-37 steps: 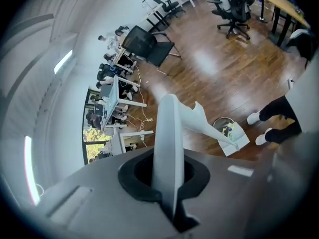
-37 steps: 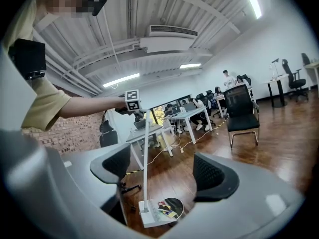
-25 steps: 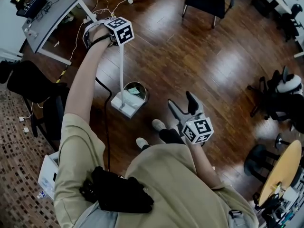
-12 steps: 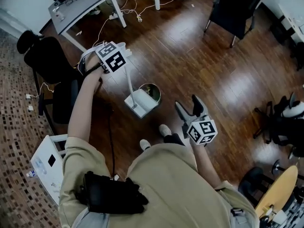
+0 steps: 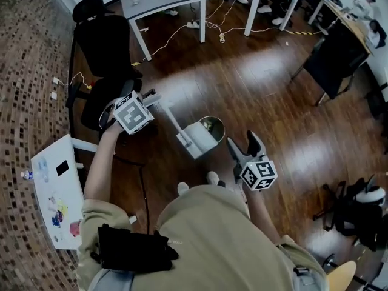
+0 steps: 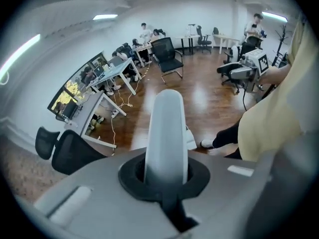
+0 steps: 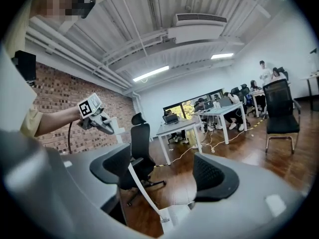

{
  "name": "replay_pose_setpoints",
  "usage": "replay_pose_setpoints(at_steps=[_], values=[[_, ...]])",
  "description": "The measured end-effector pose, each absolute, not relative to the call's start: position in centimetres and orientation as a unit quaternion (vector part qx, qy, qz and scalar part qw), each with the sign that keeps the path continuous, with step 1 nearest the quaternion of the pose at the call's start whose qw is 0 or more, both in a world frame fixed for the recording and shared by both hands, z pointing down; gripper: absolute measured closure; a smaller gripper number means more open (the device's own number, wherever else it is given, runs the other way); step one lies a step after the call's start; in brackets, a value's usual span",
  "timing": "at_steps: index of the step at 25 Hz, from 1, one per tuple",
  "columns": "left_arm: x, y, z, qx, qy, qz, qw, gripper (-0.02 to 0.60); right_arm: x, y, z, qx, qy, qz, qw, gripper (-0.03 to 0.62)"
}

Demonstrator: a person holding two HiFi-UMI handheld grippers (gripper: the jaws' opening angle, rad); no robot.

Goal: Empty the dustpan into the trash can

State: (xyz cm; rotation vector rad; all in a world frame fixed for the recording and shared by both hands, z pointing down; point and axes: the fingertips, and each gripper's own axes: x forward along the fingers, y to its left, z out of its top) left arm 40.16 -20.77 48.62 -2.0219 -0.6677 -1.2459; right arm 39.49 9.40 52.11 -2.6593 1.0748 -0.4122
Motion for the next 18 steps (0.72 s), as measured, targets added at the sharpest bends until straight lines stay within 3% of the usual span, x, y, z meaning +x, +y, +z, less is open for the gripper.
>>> replay_pose_setpoints(at_steps=[3,10,18], values=[[36.4,-22.6,47.4,-0.796,-0.251,-0.472,0.286,0.581,39.4,6.5,51.5,-0.901,0.396,-0.137,0.116,0.215],[29.7,-28.4,45.7,-0.812,-0.183,-0.475,0.284,0.581,37.7,-0.5,51.9,-0.869,0.460,-0.149,0.105,0.217],[23.0,-34.7,51.1,-0.827,-0.054,-0.513,0.224,0.581,35.8,-5.4,53.1,-0.843,0.501,-0.167,0.098,0.217]])
